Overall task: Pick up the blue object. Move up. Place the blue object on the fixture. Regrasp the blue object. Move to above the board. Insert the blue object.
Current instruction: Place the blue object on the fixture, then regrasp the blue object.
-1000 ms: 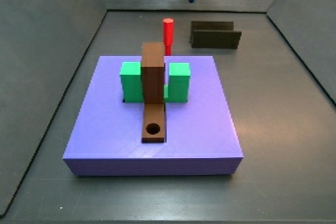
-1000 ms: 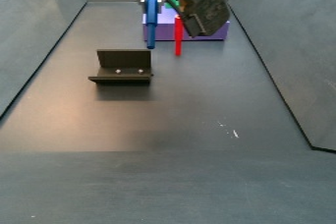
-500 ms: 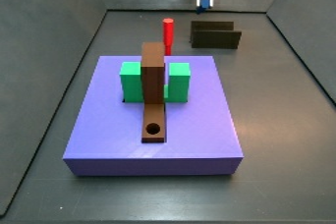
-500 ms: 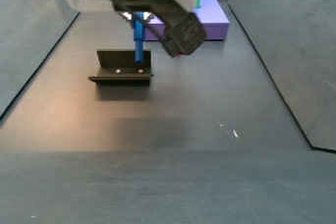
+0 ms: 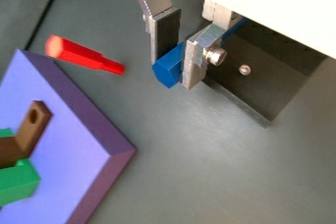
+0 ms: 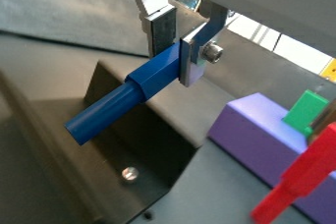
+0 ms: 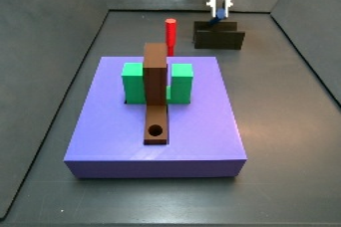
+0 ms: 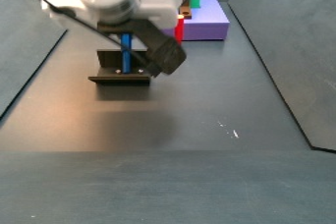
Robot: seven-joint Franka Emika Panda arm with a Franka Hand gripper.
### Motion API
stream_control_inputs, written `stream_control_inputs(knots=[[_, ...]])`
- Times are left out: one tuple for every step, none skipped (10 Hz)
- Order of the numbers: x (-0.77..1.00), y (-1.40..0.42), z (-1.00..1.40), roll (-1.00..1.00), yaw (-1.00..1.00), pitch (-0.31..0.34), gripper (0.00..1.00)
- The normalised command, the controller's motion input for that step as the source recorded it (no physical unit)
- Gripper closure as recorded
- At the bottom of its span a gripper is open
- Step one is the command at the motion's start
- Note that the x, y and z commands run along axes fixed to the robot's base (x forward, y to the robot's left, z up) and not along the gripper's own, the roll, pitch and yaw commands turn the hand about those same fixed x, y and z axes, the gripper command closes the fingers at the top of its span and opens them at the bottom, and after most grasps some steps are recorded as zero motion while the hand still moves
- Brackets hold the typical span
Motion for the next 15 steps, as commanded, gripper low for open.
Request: stream_control_inputs(knots=[[0.34, 0.00, -0.38, -0.06, -0.14, 0.000, 1.00], [0.13, 0.01, -0.22, -0.17, -0.12, 0.000, 1.00], [0.00, 0.00, -0.11, -0.20, -0.05, 0.000, 1.00], [0.00, 0.00, -0.04, -0.04, 0.00, -0.006, 1.00], [0.00, 0.00, -0.03, -0.08, 0.00, 0.000, 1.00], [0.00, 0.00, 0.00, 0.01, 0.00, 0.000, 1.00], [0.00, 0.00, 0.00, 0.00, 0.00, 0.000, 1.00], [0.00, 0.00, 0.00, 0.00, 0.00, 0.000, 0.00], [0.16, 0.01, 0.80, 0.40, 0.00, -0.380, 0.00], [0.02, 0.00, 0.92, 0.46, 0.00, -0.403, 0.00], [0.00, 0.00, 0.90, 0.49, 0.00, -0.397, 0.00], [0.00, -0.01, 0.78, 0.63, 0.00, -0.349, 0.00], [0.00, -0.08, 0.71, 0.83, 0.00, -0.257, 0.00], [-0.02, -0.16, 0.65, 1.00, 0.00, -0.154, 0.00], [-0.01, -0.24, 0.48, 1.00, 0.00, 0.000, 0.00]])
